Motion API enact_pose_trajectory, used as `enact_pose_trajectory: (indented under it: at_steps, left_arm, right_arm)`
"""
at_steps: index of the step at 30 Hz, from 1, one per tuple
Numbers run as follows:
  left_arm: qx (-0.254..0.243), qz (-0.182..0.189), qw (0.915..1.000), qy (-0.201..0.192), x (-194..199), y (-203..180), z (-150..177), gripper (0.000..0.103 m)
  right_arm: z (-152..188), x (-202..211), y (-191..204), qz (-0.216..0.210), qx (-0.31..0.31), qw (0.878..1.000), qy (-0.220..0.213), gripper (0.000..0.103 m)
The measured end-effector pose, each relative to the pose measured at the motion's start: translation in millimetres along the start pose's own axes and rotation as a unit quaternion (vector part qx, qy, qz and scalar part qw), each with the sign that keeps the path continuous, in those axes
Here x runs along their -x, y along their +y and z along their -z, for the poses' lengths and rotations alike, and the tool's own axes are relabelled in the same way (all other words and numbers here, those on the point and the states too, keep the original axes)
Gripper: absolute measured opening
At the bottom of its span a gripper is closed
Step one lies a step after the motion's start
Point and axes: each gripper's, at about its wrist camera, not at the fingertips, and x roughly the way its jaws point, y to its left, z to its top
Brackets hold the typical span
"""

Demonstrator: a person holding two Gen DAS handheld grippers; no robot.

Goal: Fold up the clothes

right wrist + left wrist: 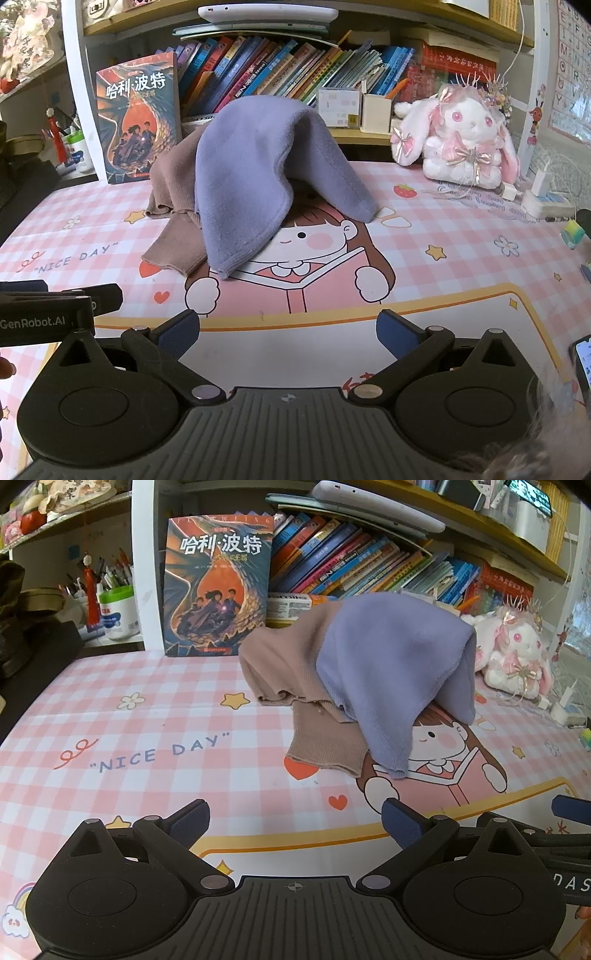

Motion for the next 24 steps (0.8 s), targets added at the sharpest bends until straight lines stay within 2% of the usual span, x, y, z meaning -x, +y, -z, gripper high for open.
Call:
enact_pose_trajectory:
  at_steps: [24]
  left_arm:
    - [0.003,0.006,1.0,-0.001,4.2,5.7,1.8,0.101]
  right_arm:
    - [3.6,4.3,5.6,0.007,0.005,1.0,0.002,0.103]
